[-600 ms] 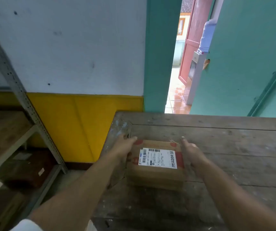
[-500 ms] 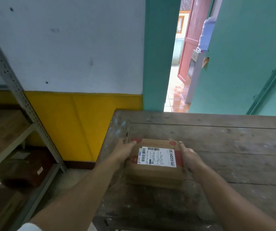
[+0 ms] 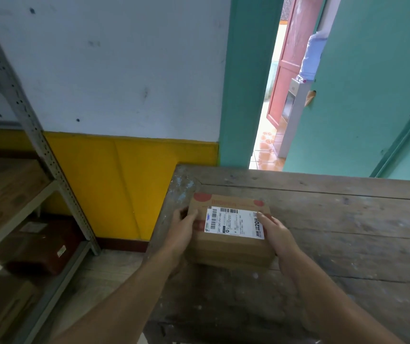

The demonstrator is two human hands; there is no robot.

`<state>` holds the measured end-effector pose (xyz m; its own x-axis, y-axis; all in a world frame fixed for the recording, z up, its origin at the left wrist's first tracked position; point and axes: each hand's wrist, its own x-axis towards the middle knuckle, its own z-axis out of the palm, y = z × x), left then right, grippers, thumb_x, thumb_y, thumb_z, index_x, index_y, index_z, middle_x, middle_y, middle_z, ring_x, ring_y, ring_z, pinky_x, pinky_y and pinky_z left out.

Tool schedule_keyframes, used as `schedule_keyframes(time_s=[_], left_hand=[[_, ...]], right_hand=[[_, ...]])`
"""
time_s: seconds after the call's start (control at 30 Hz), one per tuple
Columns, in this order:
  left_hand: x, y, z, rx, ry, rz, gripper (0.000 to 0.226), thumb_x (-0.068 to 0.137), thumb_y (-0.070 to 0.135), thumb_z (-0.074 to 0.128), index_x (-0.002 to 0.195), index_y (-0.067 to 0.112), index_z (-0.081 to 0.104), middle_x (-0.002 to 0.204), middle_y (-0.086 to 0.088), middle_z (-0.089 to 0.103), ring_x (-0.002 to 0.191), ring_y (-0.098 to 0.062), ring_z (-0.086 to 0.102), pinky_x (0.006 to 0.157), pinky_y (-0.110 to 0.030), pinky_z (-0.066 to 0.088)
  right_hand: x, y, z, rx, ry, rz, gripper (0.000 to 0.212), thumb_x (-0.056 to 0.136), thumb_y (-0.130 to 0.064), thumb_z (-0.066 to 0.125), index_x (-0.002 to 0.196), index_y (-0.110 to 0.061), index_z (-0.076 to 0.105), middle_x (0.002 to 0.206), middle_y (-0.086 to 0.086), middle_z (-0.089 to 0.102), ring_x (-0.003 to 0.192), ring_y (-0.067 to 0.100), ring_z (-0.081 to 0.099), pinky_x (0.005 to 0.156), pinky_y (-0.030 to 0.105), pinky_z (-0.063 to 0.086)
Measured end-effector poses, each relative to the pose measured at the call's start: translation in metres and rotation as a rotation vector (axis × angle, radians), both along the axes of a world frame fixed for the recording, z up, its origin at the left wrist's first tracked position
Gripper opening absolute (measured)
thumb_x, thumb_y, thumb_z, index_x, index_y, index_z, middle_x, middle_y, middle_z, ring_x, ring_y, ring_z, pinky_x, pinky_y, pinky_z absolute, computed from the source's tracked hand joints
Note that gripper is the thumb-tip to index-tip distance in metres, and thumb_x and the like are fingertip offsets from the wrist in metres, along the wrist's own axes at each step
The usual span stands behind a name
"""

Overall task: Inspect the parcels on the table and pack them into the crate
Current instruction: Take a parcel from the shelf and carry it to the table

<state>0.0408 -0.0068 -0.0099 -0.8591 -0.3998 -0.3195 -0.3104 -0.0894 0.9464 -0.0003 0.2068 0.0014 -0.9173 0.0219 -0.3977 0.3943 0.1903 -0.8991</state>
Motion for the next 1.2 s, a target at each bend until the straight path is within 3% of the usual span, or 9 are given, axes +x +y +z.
schedule_keyframes(time_s=[0.13,0.37,0.43,0.6,0.73,0.83,0.93,1.1,1.2], left_hand=[[0.01,-0.019,0.018,0.045,0.102,0.041,0.039,0.107,0.036,0.047,0.142,0.024,0.056,0.133,-0.003,0.065,0.116,-0.023,0.065,0.105,-0.047,0.05],[0.04,-0.068,0.054,-0.029,0.29,0.087,0.042,0.109,0.034,0.041,0.149,0.023,0.05,0.148,-0.001,0.052,0.124,-0.011,0.059,0.089,-0.02,0.052],[0.05,-0.081,0.06,-0.035,0.316,0.122,0.041,0.109,0.034,0.042,0.148,0.026,0.05,0.146,0.002,0.054,0.116,-0.003,0.061,0.079,-0.014,0.049],[0.09,-0.111,0.076,-0.058,0.35,0.304,0.043,0.103,0.048,0.05,0.145,0.04,0.043,0.13,0.017,0.056,0.109,-0.001,0.057,0.082,-0.019,0.046],[0.141,-0.123,0.086,-0.041,0.378,0.439,0.06,0.092,0.066,0.058,0.147,0.053,0.04,0.146,0.016,0.052,0.132,-0.016,0.051,0.113,-0.052,0.04],[0.182,-0.121,0.093,-0.078,0.435,0.559,0.073,0.081,0.068,0.065,0.148,0.057,0.037,0.117,0.039,0.053,0.113,0.007,0.053,0.104,-0.037,0.049],[0.224,-0.123,0.096,-0.075,0.473,0.72,0.071,0.084,0.056,0.069,0.149,0.054,0.038,0.114,0.035,0.054,0.111,0.001,0.059,0.092,-0.031,0.055],[0.3,-0.119,0.097,-0.111,0.474,0.909,0.072,0.087,0.048,0.07,0.152,0.048,0.038,0.129,0.017,0.063,0.119,-0.013,0.063,0.105,-0.044,0.051],[0.349,-0.117,0.099,-0.15,0.455,0.997,0.082,0.076,0.055,0.07,0.151,0.049,0.037,0.137,0.01,0.062,0.122,-0.016,0.061,0.108,-0.045,0.047]], right_hand=[[0.002,-0.024,0.018,-0.027,0.114,-0.051,0.057,0.098,-0.04,0.062,0.146,-0.013,0.043,0.098,0.001,0.067,0.088,0.015,0.065,0.067,0.029,0.049],[0.009,-0.08,0.057,-0.137,0.272,-0.06,0.055,0.095,-0.041,0.066,0.141,-0.022,0.044,0.092,-0.01,0.062,0.081,0.005,0.061,0.059,0.023,0.044],[0.014,-0.094,0.065,-0.18,0.309,-0.021,0.046,0.096,-0.04,0.063,0.138,-0.025,0.049,0.097,-0.012,0.062,0.082,0.001,0.058,0.059,0.021,0.041],[0.029,-0.137,0.08,-0.26,0.433,0.144,0.033,0.099,-0.04,0.058,0.132,-0.041,0.058,0.105,-0.023,0.064,0.085,-0.009,0.059,0.067,0.016,0.04],[0.051,-0.178,0.08,-0.323,0.441,0.287,0.049,0.099,-0.049,0.055,0.147,-0.042,0.046,0.115,-0.02,0.056,0.096,-0.005,0.053,0.081,0.025,0.04],[0.075,-0.201,0.076,-0.384,0.458,0.377,0.052,0.098,-0.049,0.057,0.148,-0.046,0.042,0.111,-0.032,0.055,0.089,-0.019,0.055,0.071,0.009,0.041],[0.104,-0.226,0.071,-0.433,0.445,0.496,0.051,0.097,-0.051,0.058,0.146,-0.051,0.041,0.109,-0.038,0.054,0.082,-0.03,0.054,0.064,0.005,0.045],[0.164,-0.261,0.068,-0.525,0.426,0.709,0.049,0.098,-0.05,0.058,0.145,-0.048,0.044,0.11,-0.035,0.059,0.089,-0.023,0.06,0.063,0.003,0.049],[0.207,-0.279,0.071,-0.558,0.409,0.819,0.051,0.091,-0.056,0.059,0.14,-0.044,0.052,0.115,-0.027,0.066,0.103,-0.004,0.066,0.08,0.018,0.055]])
